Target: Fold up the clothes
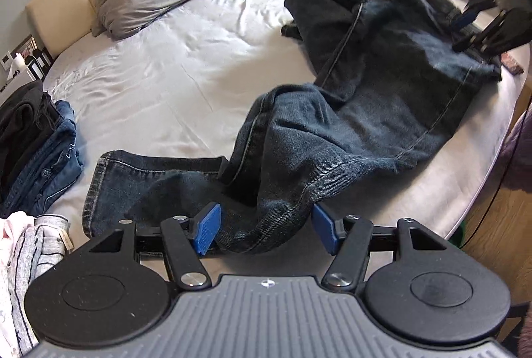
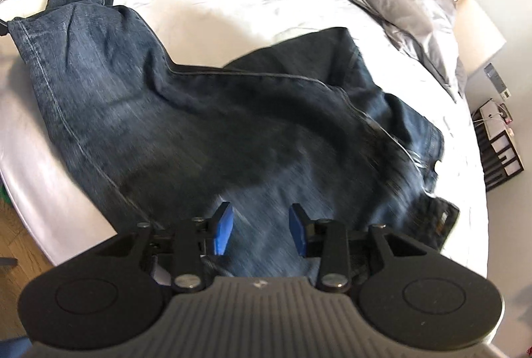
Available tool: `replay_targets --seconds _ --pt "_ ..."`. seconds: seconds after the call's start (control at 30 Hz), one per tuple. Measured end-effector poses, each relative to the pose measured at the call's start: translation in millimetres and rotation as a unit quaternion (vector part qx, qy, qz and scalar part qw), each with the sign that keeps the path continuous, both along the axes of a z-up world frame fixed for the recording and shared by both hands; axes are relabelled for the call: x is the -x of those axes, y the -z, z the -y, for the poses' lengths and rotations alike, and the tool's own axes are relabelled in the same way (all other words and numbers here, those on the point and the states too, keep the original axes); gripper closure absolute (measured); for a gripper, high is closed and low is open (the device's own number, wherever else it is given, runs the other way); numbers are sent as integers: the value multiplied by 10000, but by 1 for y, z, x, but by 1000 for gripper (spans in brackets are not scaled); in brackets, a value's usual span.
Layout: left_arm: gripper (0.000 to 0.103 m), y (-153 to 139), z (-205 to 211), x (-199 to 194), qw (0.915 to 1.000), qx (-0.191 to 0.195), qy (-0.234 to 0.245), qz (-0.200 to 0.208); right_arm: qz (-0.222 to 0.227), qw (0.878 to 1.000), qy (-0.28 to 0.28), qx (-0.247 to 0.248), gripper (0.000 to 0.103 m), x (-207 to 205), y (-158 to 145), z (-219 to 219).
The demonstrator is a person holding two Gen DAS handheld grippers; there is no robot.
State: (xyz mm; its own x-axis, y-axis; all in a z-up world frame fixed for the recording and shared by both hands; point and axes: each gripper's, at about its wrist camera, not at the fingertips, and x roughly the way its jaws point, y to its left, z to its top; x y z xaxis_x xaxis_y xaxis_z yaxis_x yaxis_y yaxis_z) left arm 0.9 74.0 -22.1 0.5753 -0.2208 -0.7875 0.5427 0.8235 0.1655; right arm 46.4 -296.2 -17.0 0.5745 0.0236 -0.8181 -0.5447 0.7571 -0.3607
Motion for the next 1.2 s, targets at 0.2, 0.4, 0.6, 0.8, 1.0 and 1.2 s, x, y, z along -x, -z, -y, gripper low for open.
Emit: replay_targets --seconds 0.2,0.4,0.6,0.8,1.0,1.2 --pt "40 -22 -55 -31 9977 214 -637 -26 -203 9998 -72 -28 54 -22 9 -28" --pt "40 -5 -119 -94 9870 154 -1597 -122 -440 9987 -232 56 53 -33 23 -48" --pt "40 31 -160 -144 9800 192 -1966 -247 -581 9977 -309 130 52 -36 33 -55" --pt "67 56 -155 -168 9794 340 -1869 -685 -763 9966 -235 224 52 -44 47 -54" --pt "91 45 -153 -163 9753 274 -2072 -716 -911 9953 -150 302 51 -51 54 -50" --pt "92 2 -184 -132 9505 -152 -3072 -441 -893 9951 -78 405 46 -49 54 -48"
